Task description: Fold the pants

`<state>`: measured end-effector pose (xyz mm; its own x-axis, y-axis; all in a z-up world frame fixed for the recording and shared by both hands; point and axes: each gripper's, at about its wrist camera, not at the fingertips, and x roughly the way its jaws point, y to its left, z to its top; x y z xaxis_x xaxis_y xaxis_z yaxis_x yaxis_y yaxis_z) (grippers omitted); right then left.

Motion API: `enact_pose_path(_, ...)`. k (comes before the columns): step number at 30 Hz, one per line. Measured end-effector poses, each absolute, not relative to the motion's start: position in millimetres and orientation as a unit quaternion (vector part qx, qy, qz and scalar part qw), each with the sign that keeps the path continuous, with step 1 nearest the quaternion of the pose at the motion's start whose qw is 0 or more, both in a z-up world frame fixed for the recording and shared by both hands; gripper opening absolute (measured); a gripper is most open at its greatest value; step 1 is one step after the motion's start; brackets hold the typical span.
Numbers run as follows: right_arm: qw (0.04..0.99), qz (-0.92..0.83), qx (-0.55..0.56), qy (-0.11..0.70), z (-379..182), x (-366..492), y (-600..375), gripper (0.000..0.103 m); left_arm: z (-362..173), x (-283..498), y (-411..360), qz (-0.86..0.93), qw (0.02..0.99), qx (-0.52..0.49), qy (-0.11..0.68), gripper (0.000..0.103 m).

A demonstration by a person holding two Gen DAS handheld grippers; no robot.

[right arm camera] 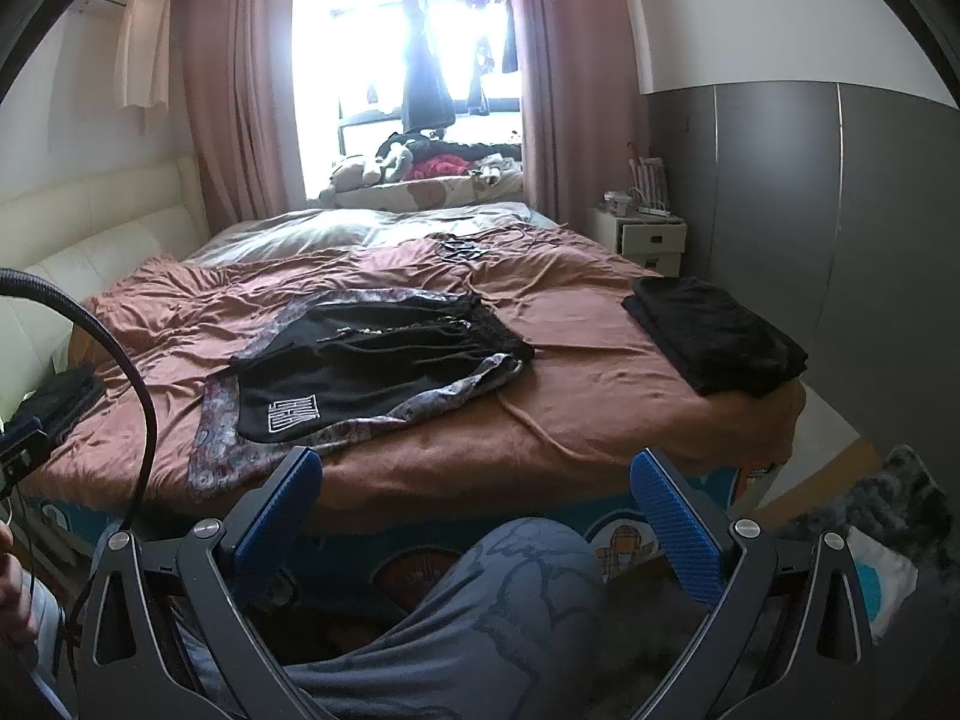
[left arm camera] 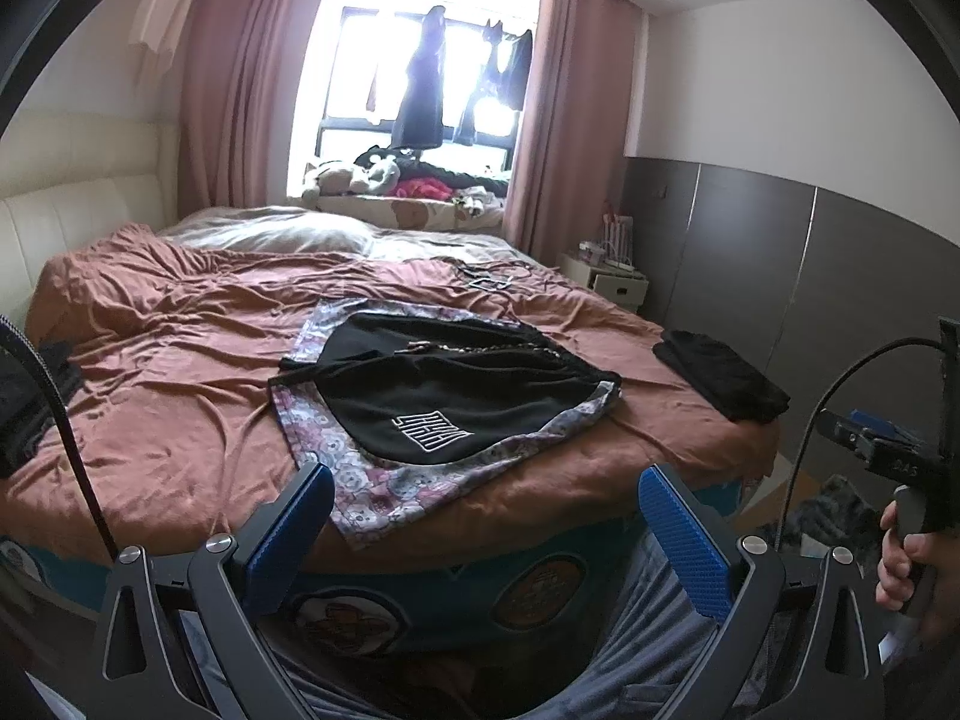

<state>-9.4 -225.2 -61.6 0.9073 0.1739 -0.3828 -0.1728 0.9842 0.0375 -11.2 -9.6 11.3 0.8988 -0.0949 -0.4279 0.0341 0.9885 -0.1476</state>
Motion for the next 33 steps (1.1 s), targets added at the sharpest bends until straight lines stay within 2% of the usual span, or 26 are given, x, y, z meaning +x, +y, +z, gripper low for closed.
enact_pose_path(16, 0.969, 0.075, 0.009, 0.236, -74, 48, -217, 0.103, -11, 42, 29, -0.017, 0.96, -0.102, 0.261, 0.103)
enact_pose_path(33, 0.957, 0.066, 0.012, 0.282, -87, 116, -210, 0.103, -68, 94, 84, 0.002, 0.933, -0.161, 0.323, 0.102)
